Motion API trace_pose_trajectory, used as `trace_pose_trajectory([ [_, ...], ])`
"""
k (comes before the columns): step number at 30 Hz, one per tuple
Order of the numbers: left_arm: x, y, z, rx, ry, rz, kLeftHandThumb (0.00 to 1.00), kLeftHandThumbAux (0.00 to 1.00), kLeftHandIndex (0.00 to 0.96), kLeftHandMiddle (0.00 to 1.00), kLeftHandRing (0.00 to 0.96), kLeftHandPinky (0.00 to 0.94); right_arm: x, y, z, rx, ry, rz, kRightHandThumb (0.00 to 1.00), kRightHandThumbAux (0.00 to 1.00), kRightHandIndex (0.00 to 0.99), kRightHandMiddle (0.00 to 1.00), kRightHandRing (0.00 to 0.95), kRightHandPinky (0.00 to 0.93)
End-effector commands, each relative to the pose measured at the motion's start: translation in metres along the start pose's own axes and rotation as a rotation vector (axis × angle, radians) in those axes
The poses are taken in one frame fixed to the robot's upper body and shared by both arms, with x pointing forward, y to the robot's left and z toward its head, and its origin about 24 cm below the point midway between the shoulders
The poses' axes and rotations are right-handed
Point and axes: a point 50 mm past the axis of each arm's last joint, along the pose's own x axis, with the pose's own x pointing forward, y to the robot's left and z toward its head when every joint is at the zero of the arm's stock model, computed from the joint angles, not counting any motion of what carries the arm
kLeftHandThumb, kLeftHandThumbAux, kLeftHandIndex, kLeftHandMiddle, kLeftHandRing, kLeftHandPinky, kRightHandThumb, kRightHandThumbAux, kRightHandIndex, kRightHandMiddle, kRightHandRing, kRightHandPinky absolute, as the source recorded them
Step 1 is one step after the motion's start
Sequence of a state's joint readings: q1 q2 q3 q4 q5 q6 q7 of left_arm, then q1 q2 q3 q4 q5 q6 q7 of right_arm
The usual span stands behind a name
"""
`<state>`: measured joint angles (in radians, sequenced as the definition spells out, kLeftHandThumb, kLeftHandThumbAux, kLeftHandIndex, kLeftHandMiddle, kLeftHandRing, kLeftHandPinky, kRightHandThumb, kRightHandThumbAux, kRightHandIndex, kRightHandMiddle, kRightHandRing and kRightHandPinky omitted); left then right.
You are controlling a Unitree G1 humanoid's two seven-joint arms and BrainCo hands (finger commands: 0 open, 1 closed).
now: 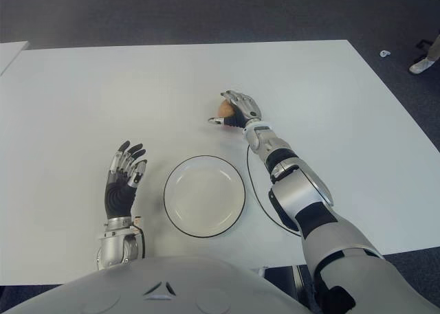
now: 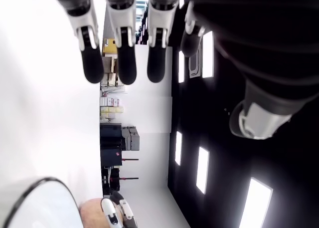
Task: Put the apples into the plate.
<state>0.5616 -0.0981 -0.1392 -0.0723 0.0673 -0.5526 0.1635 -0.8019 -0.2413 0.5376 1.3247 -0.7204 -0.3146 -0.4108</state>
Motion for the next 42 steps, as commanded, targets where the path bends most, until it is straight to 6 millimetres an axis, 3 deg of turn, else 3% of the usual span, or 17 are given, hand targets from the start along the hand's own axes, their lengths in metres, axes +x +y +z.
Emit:
trace_pose_trajectory([
  [1, 0.002, -0.005, -0.002, -0.054, 0.011, 0.055, 0.389, 0.541, 0.131, 0.227, 0.240, 0.271, -0.034, 0.046, -0.029, 0.012, 0.143, 0.172, 0.559, 0.364, 0.279, 0.454, 0.419, 0.353],
  [4, 0.004, -0.006, -0.001, -0.064, 0.003, 0.061, 0.401, 0.542, 0.137, 0.236, 0.253, 0.290, -0.033, 0.044, -0.030, 0.022, 0.150, 0.160, 0.660, 0.443, 0.416, 0.590, 0.577, 0.517],
  [10, 0.008, -0.008, 0.001, -0.074, -0.015, 0.071, 0.415, 0.539, 0.148, 0.245, 0.269, 0.307, -0.032, 0.042, -0.032, 0.023, 0.166, 0.139, 0.723, 0.670, 0.436, 0.686, 0.690, 0.652],
  [14, 0.009, -0.008, 0.001, -0.073, -0.022, 0.083, 0.416, 0.532, 0.153, 0.248, 0.272, 0.310, -0.033, 0.043, -0.032, 0.003, 0.172, 0.141, 0.732, 0.696, 0.438, 0.712, 0.716, 0.668],
  [16, 0.009, -0.007, 0.002, -0.071, -0.030, 0.092, 0.419, 0.516, 0.160, 0.249, 0.275, 0.317, -0.032, 0.043, -0.032, -0.025, 0.171, 0.142, 0.736, 0.703, 0.440, 0.738, 0.736, 0.601],
  [19, 0.009, -0.006, 0.002, -0.067, -0.041, 0.095, 0.421, 0.505, 0.166, 0.250, 0.277, 0.321, -0.032, 0.042, -0.031, -0.049, 0.166, 0.140, 0.737, 0.706, 0.440, 0.752, 0.745, 0.572],
  [28, 0.009, -0.002, 0.000, -0.059, -0.067, 0.099, 0.424, 0.486, 0.192, 0.265, 0.290, 0.339, -0.027, 0.037, -0.028, -0.044, 0.160, 0.120, 0.739, 0.710, 0.440, 0.802, 0.786, 0.726],
  [35, 0.010, -0.001, 0.000, -0.058, -0.105, 0.096, 0.425, 0.475, 0.215, 0.274, 0.300, 0.349, -0.026, 0.034, -0.029, -0.023, 0.160, 0.106, 0.738, 0.710, 0.440, 0.813, 0.798, 0.755],
  [42, 0.012, -0.001, -0.001, -0.061, -0.144, 0.095, 0.416, 0.462, 0.239, 0.269, 0.301, 0.353, -0.025, 0.031, -0.029, -0.014, 0.158, 0.093, 0.739, 0.711, 0.439, 0.818, 0.802, 0.726],
])
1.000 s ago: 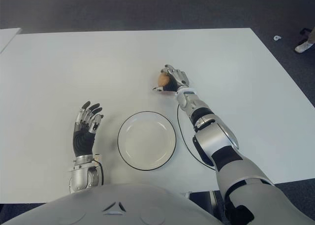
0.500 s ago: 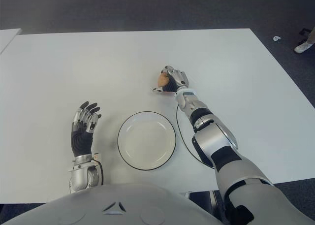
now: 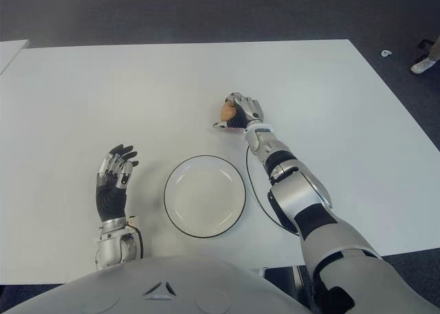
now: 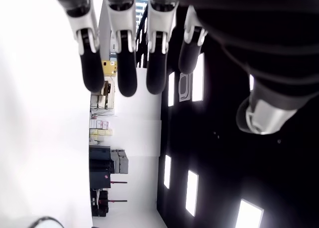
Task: Put the apples into the plate.
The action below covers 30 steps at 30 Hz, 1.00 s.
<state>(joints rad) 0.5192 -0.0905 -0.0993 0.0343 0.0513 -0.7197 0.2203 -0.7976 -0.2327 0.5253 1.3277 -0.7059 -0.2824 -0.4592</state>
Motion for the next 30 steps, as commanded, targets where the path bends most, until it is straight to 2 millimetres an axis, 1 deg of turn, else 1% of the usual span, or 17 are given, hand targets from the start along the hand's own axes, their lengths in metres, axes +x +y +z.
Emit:
trace_pose_trajectory([
  [1, 0.0102, -0.0118, 0.0000, -0.055, -0.052, 0.023, 0.415, 0.461, 0.242, 0.267, 0.299, 0.352, -0.0242, 0.0292, -0.0284, -0.032, 0.117, 0.140, 0.740, 0.711, 0.439, 0.819, 0.802, 0.719],
  [4, 0.0107, -0.0118, -0.0014, -0.063, -0.057, 0.027, 0.420, 0.463, 0.250, 0.259, 0.293, 0.350, -0.0229, 0.0273, -0.0275, -0.019, 0.110, 0.134, 0.741, 0.711, 0.439, 0.826, 0.805, 0.713],
  [8, 0.0118, -0.0124, -0.0031, -0.068, -0.052, 0.030, 0.430, 0.463, 0.246, 0.256, 0.290, 0.351, -0.0214, 0.0252, -0.0264, -0.001, 0.106, 0.128, 0.742, 0.711, 0.439, 0.831, 0.804, 0.677],
  [10, 0.0121, -0.0123, -0.0036, -0.070, -0.051, 0.029, 0.433, 0.463, 0.244, 0.255, 0.290, 0.351, -0.0210, 0.0248, -0.0262, 0.002, 0.107, 0.128, 0.742, 0.711, 0.440, 0.830, 0.799, 0.613],
  [11, 0.0124, -0.0123, -0.0039, -0.071, -0.049, 0.028, 0.434, 0.463, 0.244, 0.255, 0.290, 0.351, -0.0206, 0.0244, -0.0260, 0.005, 0.107, 0.128, 0.742, 0.711, 0.440, 0.830, 0.798, 0.604],
  [19, 0.0130, -0.0128, -0.0036, -0.084, -0.040, 0.041, 0.436, 0.471, 0.252, 0.263, 0.294, 0.352, -0.0170, 0.0198, -0.0231, 0.010, 0.090, 0.113, 0.743, 0.710, 0.441, 0.824, 0.767, 0.401],
  [23, 0.0132, -0.0132, -0.0030, -0.074, -0.043, 0.044, 0.435, 0.471, 0.258, 0.270, 0.300, 0.355, -0.0171, 0.0199, -0.0226, 0.011, 0.085, 0.113, 0.743, 0.709, 0.441, 0.817, 0.754, 0.368],
  [30, 0.0133, -0.0136, -0.0034, -0.056, -0.054, 0.040, 0.420, 0.461, 0.263, 0.272, 0.300, 0.353, -0.0162, 0.0192, -0.0219, 0.012, 0.082, 0.117, 0.743, 0.709, 0.441, 0.809, 0.744, 0.371],
])
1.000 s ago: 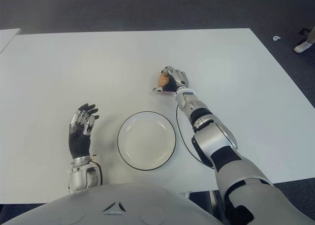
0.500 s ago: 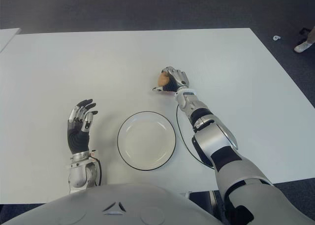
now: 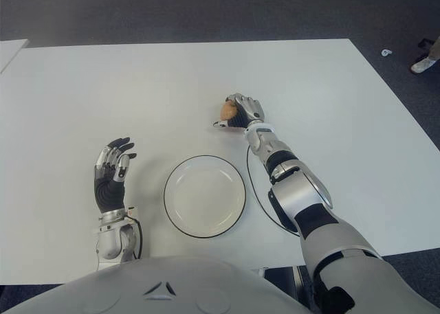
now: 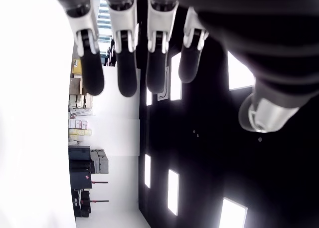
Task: Put the apples into the plate.
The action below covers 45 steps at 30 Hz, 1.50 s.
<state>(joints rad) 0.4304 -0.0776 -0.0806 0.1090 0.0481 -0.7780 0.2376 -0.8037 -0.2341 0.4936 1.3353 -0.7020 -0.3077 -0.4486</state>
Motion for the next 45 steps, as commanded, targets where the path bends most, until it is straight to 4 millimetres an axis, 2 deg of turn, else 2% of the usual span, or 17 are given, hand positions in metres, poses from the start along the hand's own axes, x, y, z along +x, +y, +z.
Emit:
trace_pose_trajectory([
  [1, -0.001, -0.012, -0.002, -0.042, 0.009, 0.043, 0.418, 0.460, 0.263, 0.271, 0.300, 0.352, -0.017, 0.022, -0.022, -0.022, 0.086, 0.123, 0.743, 0.709, 0.441, 0.808, 0.743, 0.371],
  [7, -0.001, -0.011, -0.003, -0.038, 0.015, 0.047, 0.402, 0.452, 0.256, 0.265, 0.298, 0.353, -0.017, 0.021, -0.022, -0.026, 0.087, 0.127, 0.744, 0.709, 0.441, 0.801, 0.738, 0.369],
  [10, -0.001, -0.011, -0.003, -0.036, 0.016, 0.047, 0.402, 0.453, 0.254, 0.264, 0.297, 0.350, -0.017, 0.021, -0.022, -0.028, 0.086, 0.125, 0.744, 0.710, 0.441, 0.802, 0.742, 0.424],
  [16, -0.001, -0.012, -0.002, -0.041, 0.032, 0.056, 0.411, 0.463, 0.250, 0.262, 0.294, 0.349, -0.015, 0.019, -0.021, -0.036, 0.078, 0.107, 0.743, 0.710, 0.440, 0.818, 0.759, 0.458],
  [19, 0.000, -0.012, -0.002, -0.054, 0.046, 0.065, 0.422, 0.471, 0.243, 0.268, 0.301, 0.356, -0.014, 0.017, -0.020, -0.049, 0.072, 0.099, 0.742, 0.711, 0.440, 0.827, 0.776, 0.554],
  [21, 0.000, -0.013, -0.002, -0.065, 0.051, 0.067, 0.433, 0.476, 0.238, 0.272, 0.305, 0.358, -0.012, 0.013, -0.018, -0.055, 0.057, 0.085, 0.741, 0.711, 0.440, 0.831, 0.784, 0.580],
  [26, 0.001, -0.013, -0.001, -0.069, 0.035, 0.053, 0.453, 0.484, 0.242, 0.274, 0.303, 0.350, -0.006, 0.003, -0.015, -0.058, 0.023, 0.052, 0.741, 0.711, 0.440, 0.836, 0.788, 0.536],
  [31, 0.000, -0.011, -0.001, -0.062, 0.032, 0.049, 0.448, 0.490, 0.260, 0.273, 0.301, 0.352, -0.002, -0.007, -0.014, -0.060, 0.004, 0.031, 0.740, 0.710, 0.441, 0.812, 0.758, 0.433],
  [39, 0.001, -0.011, -0.004, -0.056, 0.041, 0.050, 0.444, 0.482, 0.262, 0.265, 0.295, 0.352, 0.008, -0.033, -0.010, -0.104, -0.069, -0.038, 0.741, 0.710, 0.441, 0.802, 0.748, 0.375],
  [43, 0.002, -0.011, -0.004, -0.052, 0.028, 0.044, 0.440, 0.467, 0.263, 0.264, 0.297, 0.359, 0.012, -0.048, -0.002, -0.099, -0.152, -0.086, 0.743, 0.709, 0.441, 0.793, 0.730, 0.267],
  [45, 0.002, -0.011, -0.004, -0.052, 0.021, 0.040, 0.438, 0.466, 0.266, 0.262, 0.298, 0.359, 0.013, -0.053, 0.001, -0.095, -0.183, -0.099, 0.744, 0.709, 0.441, 0.791, 0.725, 0.244],
])
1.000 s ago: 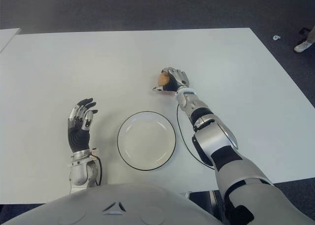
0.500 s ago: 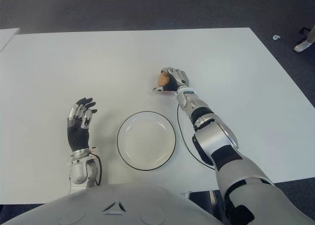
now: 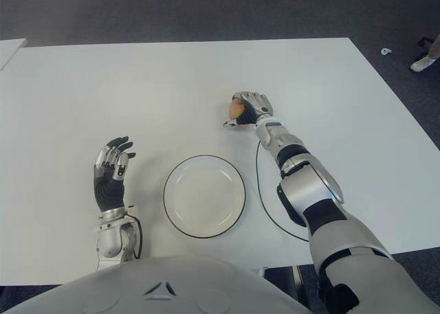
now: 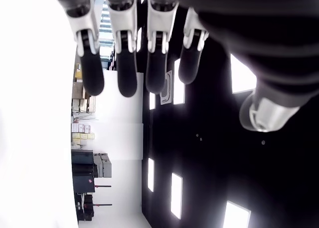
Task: Put the apples into the plate.
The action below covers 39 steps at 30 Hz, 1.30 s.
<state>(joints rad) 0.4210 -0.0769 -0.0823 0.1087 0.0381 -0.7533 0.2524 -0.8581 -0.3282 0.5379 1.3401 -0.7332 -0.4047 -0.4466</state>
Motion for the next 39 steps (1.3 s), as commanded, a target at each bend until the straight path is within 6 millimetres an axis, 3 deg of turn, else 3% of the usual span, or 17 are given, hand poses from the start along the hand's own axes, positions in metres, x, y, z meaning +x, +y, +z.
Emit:
trace_pose_trajectory([
  [1, 0.000, -0.011, -0.003, -0.048, 0.002, 0.021, 0.434, 0.467, 0.266, 0.260, 0.298, 0.357, 0.011, -0.026, 0.011, -0.004, -0.114, -0.080, 0.745, 0.708, 0.441, 0.790, 0.724, 0.240],
  [15, 0.001, -0.011, -0.004, -0.059, 0.017, 0.019, 0.470, 0.491, 0.267, 0.251, 0.294, 0.356, 0.015, -0.057, 0.013, -0.021, -0.226, -0.106, 0.750, 0.708, 0.442, 0.796, 0.732, 0.249],
  [20, 0.002, -0.012, -0.004, -0.063, 0.018, 0.007, 0.480, 0.494, 0.261, 0.253, 0.294, 0.357, 0.016, -0.059, 0.013, -0.031, -0.231, -0.099, 0.749, 0.708, 0.441, 0.810, 0.745, 0.295],
  [28, 0.003, -0.012, -0.004, -0.059, 0.024, 0.020, 0.487, 0.481, 0.252, 0.267, 0.298, 0.356, 0.016, -0.057, 0.015, -0.072, -0.240, -0.108, 0.746, 0.710, 0.440, 0.837, 0.769, 0.261],
  [39, 0.003, -0.011, -0.004, -0.046, 0.021, 0.000, 0.479, 0.470, 0.236, 0.266, 0.298, 0.358, 0.015, -0.053, 0.016, -0.062, -0.245, -0.103, 0.747, 0.710, 0.440, 0.858, 0.795, 0.395],
])
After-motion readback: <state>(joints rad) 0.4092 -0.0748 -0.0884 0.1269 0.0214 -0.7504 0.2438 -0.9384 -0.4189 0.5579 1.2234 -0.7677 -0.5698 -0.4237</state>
